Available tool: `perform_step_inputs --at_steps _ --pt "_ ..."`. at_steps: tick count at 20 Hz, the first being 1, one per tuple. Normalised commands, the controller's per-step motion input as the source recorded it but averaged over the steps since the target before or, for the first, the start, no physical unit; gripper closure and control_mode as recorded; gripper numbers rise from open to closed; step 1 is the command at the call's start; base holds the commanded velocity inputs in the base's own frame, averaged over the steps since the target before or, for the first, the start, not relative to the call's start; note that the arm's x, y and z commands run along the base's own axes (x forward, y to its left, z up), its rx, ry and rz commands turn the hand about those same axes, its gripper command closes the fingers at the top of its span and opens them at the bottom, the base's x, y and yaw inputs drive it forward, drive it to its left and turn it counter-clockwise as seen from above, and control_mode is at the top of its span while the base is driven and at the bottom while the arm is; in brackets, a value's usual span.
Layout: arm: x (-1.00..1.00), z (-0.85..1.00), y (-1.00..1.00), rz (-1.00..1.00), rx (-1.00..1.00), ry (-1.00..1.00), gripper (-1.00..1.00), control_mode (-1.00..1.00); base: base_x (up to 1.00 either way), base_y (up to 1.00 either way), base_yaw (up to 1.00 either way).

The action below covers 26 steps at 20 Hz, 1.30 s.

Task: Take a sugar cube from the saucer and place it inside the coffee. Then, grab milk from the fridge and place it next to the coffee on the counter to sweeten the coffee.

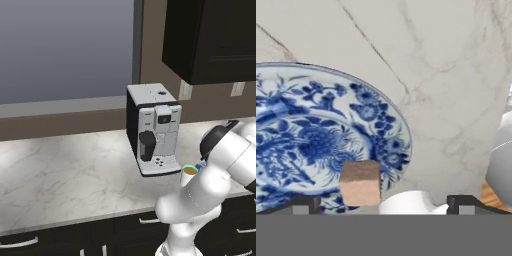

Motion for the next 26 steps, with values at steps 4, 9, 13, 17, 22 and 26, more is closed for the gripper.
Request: perform_step_inputs --at_steps 4,9,13,17,22,26 --pt "0.09 -0.14 0.00 0.00 -0.01 -0.08 -1.00 -1.00 0.00 0.00 0.00" --pt "0.19 -0.03 0.00 0.00 0.00 -0.02 -1.00 -1.00 0.00 0.00 0.00" --pt "0.21 0.00 0.00 0.00 0.00 0.00 -1.00 -1.00 0.00 0.00 0.00" --pt "0.03 -0.04 0.00 0.00 0.00 0.00 -1.00 -1.00 0.00 0.00 0.00" --pt "0.00 -0.15 0.00 0.00 0.00 -0.03 -1.00 -1.00 0.00 0.00 0.00" --pt "0.00 -0.22 0.00 0.00 0.00 -0.02 -1.00 -1.00 0.00 0.00 0.00"
